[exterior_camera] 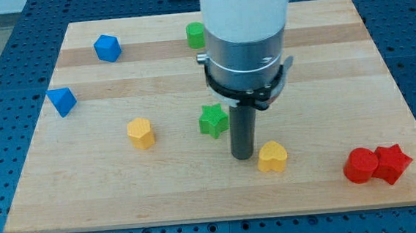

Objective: Move the blue cube towards the top right

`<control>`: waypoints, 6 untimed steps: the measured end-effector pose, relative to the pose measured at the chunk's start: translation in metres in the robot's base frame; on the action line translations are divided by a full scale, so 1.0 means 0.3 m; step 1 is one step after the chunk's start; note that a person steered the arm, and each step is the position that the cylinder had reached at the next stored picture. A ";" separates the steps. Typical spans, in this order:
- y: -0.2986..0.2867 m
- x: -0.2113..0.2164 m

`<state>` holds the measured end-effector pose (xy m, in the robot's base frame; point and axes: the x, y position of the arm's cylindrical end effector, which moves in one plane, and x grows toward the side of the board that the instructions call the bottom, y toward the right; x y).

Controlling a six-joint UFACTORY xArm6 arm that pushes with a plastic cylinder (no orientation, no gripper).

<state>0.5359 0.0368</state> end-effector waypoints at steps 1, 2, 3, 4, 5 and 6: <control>0.094 0.040; 0.116 0.058; 0.096 0.058; 0.064 0.146; 0.064 0.167; 0.072 0.167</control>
